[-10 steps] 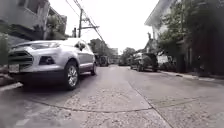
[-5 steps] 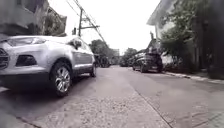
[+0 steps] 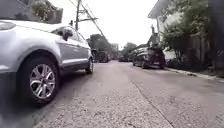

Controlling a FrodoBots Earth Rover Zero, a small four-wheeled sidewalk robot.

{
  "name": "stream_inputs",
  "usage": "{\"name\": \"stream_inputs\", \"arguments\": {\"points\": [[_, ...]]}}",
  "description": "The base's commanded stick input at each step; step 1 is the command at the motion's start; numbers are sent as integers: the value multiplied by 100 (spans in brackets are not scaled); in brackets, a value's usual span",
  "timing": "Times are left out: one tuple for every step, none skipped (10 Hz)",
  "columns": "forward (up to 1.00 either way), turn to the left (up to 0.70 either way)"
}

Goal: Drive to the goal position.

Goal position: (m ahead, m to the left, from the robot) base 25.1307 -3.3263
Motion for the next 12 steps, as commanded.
{"name": "stream_inputs", "arguments": {"points": [[100, 10], [100, 0], [100, 0], [100, 0], [100, 0], [100, 0], [100, 0], [100, 21], [100, 10], [100, 0], [100, 0], [100, 0]]}}
